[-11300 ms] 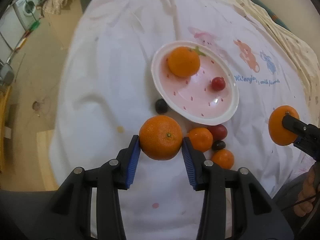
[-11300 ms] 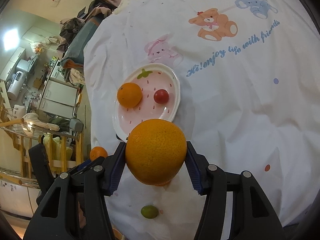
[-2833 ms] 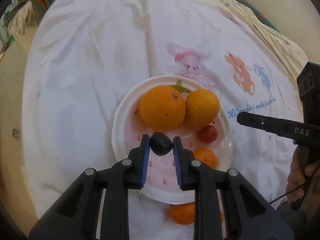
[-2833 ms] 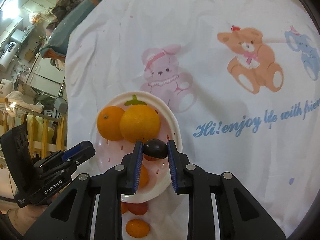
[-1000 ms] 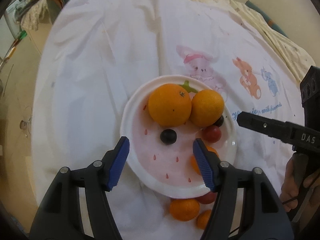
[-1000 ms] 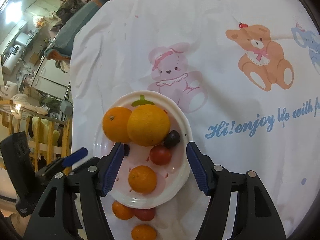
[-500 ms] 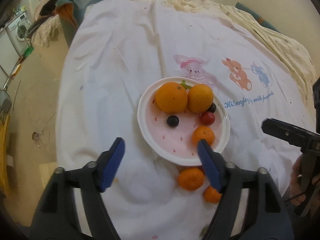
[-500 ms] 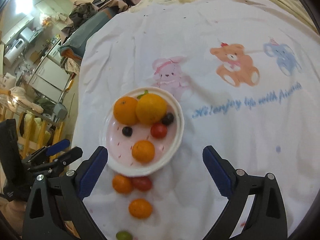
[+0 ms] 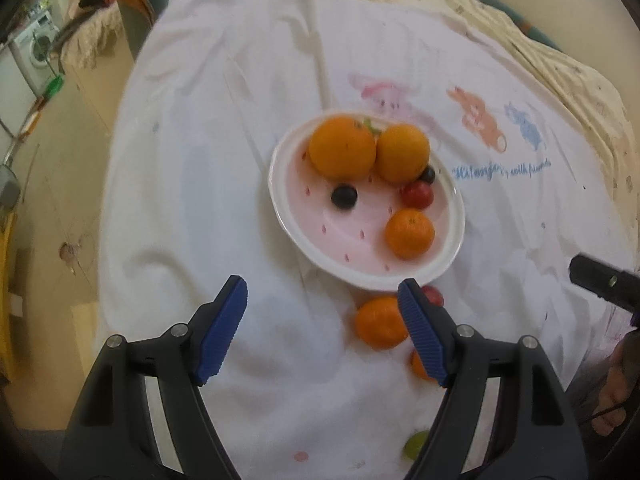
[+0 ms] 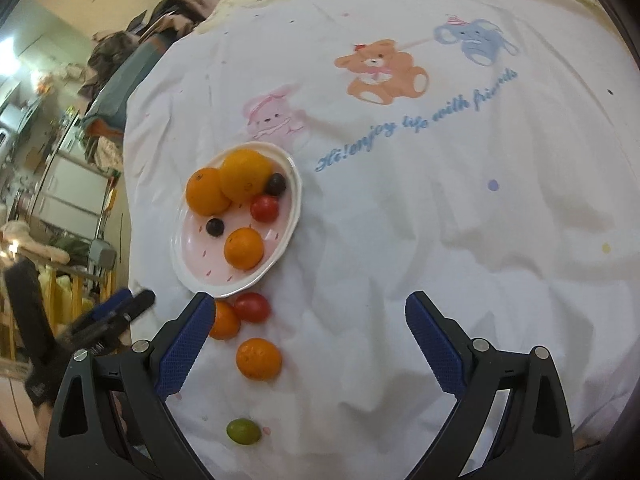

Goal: Organize fruits
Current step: 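Move the open left gripper back to the tangerine beside the plate, then grasp the tangerine with the left gripper while the right grasps another tangerine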

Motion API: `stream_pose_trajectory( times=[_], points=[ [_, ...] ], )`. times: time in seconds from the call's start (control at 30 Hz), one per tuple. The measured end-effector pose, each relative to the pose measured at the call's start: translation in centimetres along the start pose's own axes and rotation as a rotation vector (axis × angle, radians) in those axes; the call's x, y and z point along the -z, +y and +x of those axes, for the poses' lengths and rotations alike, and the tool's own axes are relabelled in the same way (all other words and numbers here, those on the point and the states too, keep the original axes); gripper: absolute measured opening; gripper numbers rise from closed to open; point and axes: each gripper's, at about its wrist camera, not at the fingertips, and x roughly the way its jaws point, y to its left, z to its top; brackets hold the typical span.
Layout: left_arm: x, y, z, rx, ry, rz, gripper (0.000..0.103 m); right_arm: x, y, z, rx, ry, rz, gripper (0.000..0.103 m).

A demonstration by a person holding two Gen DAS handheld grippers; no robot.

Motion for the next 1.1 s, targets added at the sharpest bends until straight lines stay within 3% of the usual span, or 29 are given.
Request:
stream_pose_trajectory(
  times=[0.13,0.4,0.43,0.5,0.73,0.8,0.97,1.1],
  points=[
    [0.8,-0.7,1.6,0.021,0.056,0.014,0.075,-0.1,0.5,-0.3,-0.02,0.007,0.014,0.098],
    [2.2,-3.7,4.2,0.07,0.14,0.108,0.074,0.0,2.0,0.5,0.043,0.028,-0.089,0.098],
    [2.2,-3.9,4.4,0.08,0.152,0.115,0.072,0.0,2.0,0.6,0.04,0.031,-0.088,0.098],
    [2.3,-4.3,5.0,0.094,0.176,0.131,0.058,-0.2,1.9,0.7,0.034,0.033,-0.087,0.098],
    [2.2,-4.3,6.4,0.098,0.205,0.144,0.055,-0.3,1.9,0.4,0.005,0.025,-0.086,0.098],
    [2.2,-4.3,6.8,0.092,0.22,0.152,0.04,-0.4,1.7,0.2,-0.001,0.015,-0.072,0.098],
    [2.2,-4.1,6.5,0.106,0.227,0.145,0.039,-0.7,1.1,0.1,-0.016,0.015,-0.039,0.098],
    [2.3,-3.9,5.0,0.071,0.193,0.161,0.038,-0.8,1.0,0.3,-0.029,0.02,-0.031,0.098]
  ],
)
